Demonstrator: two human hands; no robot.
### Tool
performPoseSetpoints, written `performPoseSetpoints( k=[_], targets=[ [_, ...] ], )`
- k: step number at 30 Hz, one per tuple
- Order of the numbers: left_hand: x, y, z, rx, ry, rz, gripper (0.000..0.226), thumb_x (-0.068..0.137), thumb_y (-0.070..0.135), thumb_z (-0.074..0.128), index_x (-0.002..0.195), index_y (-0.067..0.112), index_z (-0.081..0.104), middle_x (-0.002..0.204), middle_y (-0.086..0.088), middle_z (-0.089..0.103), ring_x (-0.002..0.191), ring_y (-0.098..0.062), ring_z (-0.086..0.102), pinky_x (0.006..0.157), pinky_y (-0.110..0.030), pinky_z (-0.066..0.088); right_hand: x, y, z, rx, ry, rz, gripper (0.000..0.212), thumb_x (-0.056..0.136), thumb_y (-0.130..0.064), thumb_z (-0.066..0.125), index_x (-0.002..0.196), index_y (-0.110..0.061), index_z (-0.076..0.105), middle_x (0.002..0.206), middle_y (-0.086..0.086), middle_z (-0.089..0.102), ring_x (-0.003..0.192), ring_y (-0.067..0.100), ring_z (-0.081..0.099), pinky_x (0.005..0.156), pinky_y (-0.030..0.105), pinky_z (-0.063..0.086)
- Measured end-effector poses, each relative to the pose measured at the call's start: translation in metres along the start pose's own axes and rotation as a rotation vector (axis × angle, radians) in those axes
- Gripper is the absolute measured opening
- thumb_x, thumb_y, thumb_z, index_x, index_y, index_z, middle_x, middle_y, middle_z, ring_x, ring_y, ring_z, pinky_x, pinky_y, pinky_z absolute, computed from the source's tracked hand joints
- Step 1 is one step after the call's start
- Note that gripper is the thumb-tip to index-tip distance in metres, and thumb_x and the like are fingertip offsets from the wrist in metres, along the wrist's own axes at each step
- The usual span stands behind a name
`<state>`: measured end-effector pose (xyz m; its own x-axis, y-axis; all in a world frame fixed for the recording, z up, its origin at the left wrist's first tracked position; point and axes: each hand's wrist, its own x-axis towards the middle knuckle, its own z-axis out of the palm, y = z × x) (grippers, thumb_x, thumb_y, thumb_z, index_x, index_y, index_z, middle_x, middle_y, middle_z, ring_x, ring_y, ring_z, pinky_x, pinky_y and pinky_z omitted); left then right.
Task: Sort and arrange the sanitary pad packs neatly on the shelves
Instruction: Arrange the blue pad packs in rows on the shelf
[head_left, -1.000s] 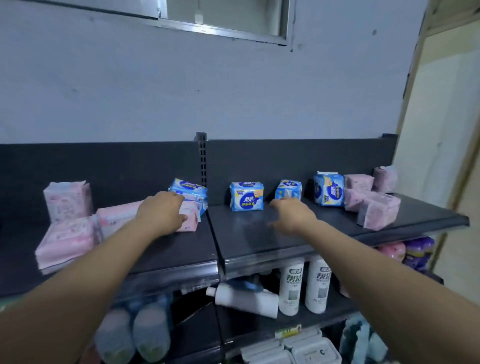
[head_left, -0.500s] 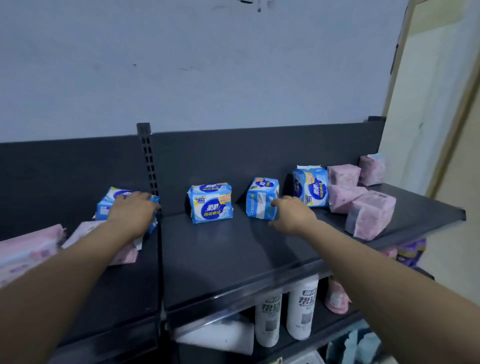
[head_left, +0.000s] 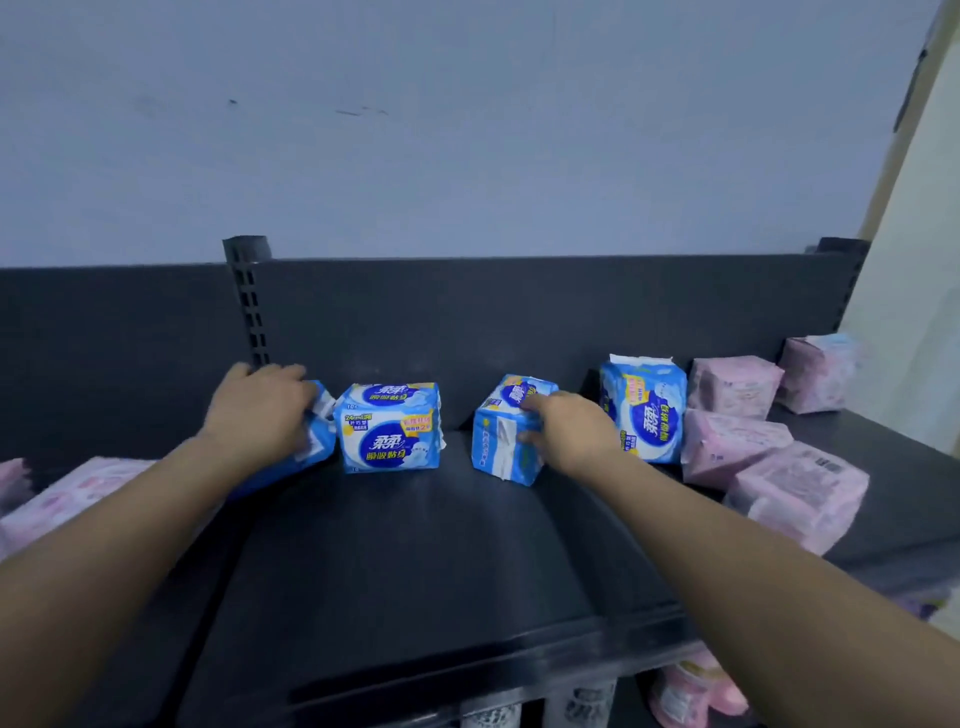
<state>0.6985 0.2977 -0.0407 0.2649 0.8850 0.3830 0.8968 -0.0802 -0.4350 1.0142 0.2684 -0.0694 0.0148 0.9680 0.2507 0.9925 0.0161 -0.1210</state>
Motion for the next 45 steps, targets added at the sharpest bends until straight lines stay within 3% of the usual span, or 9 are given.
performPoseSetpoints(
  k=[5, 7, 9, 11, 15, 19, 26, 34, 45],
  targets=[
    [0.025, 0.039, -0.033, -0.151, -0.035, 0.166, 0.006, 0.081, 0.035, 0.061, 0.076, 0.032, 0.06, 0.117, 0.008, 0.049, 0.117, -0.015, 0.042, 0.088, -0.032, 0.035, 0.01, 0.032, -0.012, 0.118, 0.255, 0.056, 0.028, 0.096, -0.026, 0.041, 0.106, -0.018, 0.066, 0.107, 0.009, 0.066, 0.108, 0.033, 0.056, 0.075, 0.036, 0.042],
    [0.032, 0.049, -0.027, -0.272, -0.151, 0.237, 0.018, 0.079, 0.034, 0.064, 0.065, 0.027, 0.055, 0.137, 0.009, 0.043, 0.129, -0.015, 0.036, 0.095, -0.032, 0.036, 0.017, 0.049, -0.015, 0.021, 0.317, 0.117, 0.035, 0.096, -0.03, 0.037, 0.104, -0.022, 0.07, 0.124, 0.009, 0.058, 0.13, 0.03, 0.041, 0.092, 0.038, 0.037],
    [0.036, 0.059, -0.016, -0.385, -0.314, 0.25, 0.03, 0.078, 0.035, 0.068, 0.059, 0.02, 0.051, 0.148, 0.006, 0.039, 0.125, -0.019, 0.043, 0.097, -0.035, 0.042, 0.027, 0.065, -0.02, -0.062, 0.24, 0.247, 0.03, 0.096, -0.03, 0.043, 0.11, -0.03, 0.069, 0.149, 0.009, 0.035, 0.144, 0.029, 0.015, 0.109, 0.046, 0.023],
    [0.033, 0.07, -0.007, -0.439, -0.359, 0.221, 0.033, 0.078, 0.037, 0.07, 0.059, 0.019, 0.049, 0.148, 0.006, 0.039, 0.113, -0.021, 0.05, 0.091, -0.037, 0.046, 0.037, 0.078, -0.022, 0.066, 0.091, 0.338, 0.027, 0.094, -0.025, 0.046, 0.11, -0.031, 0.067, 0.148, 0.01, 0.036, 0.14, 0.031, 0.022, 0.105, 0.047, 0.03],
    [0.021, 0.092, -0.007, -0.332, -0.163, 0.091, 0.01, 0.084, 0.033, 0.065, 0.081, 0.023, 0.067, 0.118, 0.006, 0.043, 0.104, -0.017, 0.038, 0.074, -0.034, 0.042, 0.04, 0.091, -0.025, 0.128, 0.075, 0.337, 0.025, 0.09, -0.019, 0.049, 0.105, -0.018, 0.069, 0.112, 0.008, 0.066, 0.105, 0.031, 0.052, 0.082, 0.03, 0.041],
    [0.014, 0.102, -0.013, -0.226, -0.075, 0.014, 0.015, 0.085, 0.03, 0.063, 0.093, 0.019, 0.071, 0.109, 0.003, 0.042, 0.105, -0.018, 0.041, 0.064, -0.032, 0.034, 0.034, 0.077, -0.031, 0.03, 0.204, 0.197, 0.024, 0.083, -0.003, 0.048, 0.091, -0.008, 0.071, 0.091, 0.013, 0.062, 0.082, 0.03, 0.051, 0.069, 0.028, 0.035],
    [-0.019, 0.076, -0.034, -0.502, 0.23, -0.253, 0.02, 0.083, 0.034, 0.072, 0.086, 0.014, 0.075, 0.1, -0.002, 0.041, 0.103, -0.024, 0.043, 0.068, -0.039, 0.047, 0.022, 0.013, -0.029, 0.42, 0.304, 0.135, 0.027, 0.081, -0.004, 0.051, 0.056, -0.011, 0.055, 0.069, 0.012, 0.048, 0.072, 0.035, 0.045, 0.063, 0.034, 0.038],
    [-0.088, 0.019, -0.067, -0.692, 0.571, -0.593, 0.019, 0.082, 0.026, 0.074, 0.079, 0.007, 0.075, 0.091, -0.004, 0.04, 0.087, -0.022, 0.049, 0.074, -0.034, 0.042, -0.019, -0.094, -0.048, 0.967, 0.405, 0.088, 0.017, 0.089, -0.014, 0.06, 0.088, -0.004, 0.073, 0.092, 0.011, 0.071, 0.09, 0.03, 0.063, 0.069, 0.028, 0.042],
    [-0.27, -0.093, -0.091, -0.545, 0.629, -0.904, 0.02, 0.08, 0.026, 0.076, 0.084, 0.007, 0.077, 0.085, -0.005, 0.042, 0.083, -0.024, 0.048, 0.07, -0.034, 0.042, -0.133, -0.279, -0.042, 1.215, 0.302, -0.234, 0.011, 0.086, -0.012, 0.065, 0.081, -0.012, 0.075, 0.084, -0.001, 0.062, 0.075, 0.008, 0.05, 0.067, 0.015, 0.03]
  ],
)
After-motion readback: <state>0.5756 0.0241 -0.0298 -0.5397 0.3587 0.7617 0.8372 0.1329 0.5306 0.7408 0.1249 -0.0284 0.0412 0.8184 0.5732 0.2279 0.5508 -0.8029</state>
